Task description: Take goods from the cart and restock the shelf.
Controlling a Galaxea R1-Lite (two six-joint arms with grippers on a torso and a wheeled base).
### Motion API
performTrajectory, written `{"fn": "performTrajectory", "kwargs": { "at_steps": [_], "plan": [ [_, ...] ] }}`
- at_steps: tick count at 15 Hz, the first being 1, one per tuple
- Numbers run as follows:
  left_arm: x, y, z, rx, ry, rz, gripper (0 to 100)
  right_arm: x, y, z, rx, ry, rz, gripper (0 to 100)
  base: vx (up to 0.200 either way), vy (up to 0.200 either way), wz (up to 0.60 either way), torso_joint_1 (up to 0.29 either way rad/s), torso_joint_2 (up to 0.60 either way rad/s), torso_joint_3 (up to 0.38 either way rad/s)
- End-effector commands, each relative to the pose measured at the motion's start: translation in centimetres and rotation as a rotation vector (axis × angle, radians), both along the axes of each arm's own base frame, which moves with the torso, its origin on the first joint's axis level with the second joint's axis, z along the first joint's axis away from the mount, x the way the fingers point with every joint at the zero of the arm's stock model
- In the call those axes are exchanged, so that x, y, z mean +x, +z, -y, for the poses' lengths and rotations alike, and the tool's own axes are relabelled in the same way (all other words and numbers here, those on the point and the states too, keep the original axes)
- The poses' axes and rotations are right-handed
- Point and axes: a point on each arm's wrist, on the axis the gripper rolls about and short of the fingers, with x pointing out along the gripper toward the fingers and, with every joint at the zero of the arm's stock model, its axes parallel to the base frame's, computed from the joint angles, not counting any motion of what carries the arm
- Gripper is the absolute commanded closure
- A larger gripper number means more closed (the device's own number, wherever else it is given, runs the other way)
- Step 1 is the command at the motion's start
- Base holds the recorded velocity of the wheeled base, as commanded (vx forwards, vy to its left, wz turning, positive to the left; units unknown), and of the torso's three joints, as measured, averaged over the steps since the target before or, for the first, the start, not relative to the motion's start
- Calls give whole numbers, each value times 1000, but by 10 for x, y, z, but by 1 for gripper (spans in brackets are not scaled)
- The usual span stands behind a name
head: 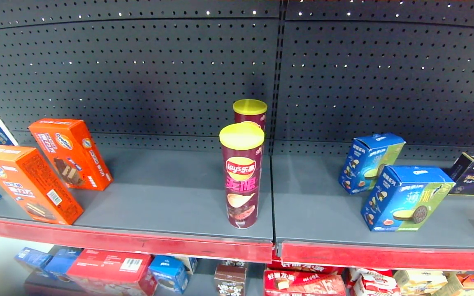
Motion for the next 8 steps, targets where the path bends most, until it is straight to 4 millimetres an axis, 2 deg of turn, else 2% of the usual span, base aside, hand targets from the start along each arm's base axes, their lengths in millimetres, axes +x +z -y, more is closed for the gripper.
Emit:
{"fn": "performTrajectory", "kwargs": {
  "at_steps": [1,8],
  "plan": [
    [0,0,0,0,0,-1,0,0,0,0,0,1,0,0,0,0,0,0,0,0],
    [0,0,0,0,0,-1,0,0,0,0,0,1,0,0,0,0,0,0,0,0]
  ]
}}
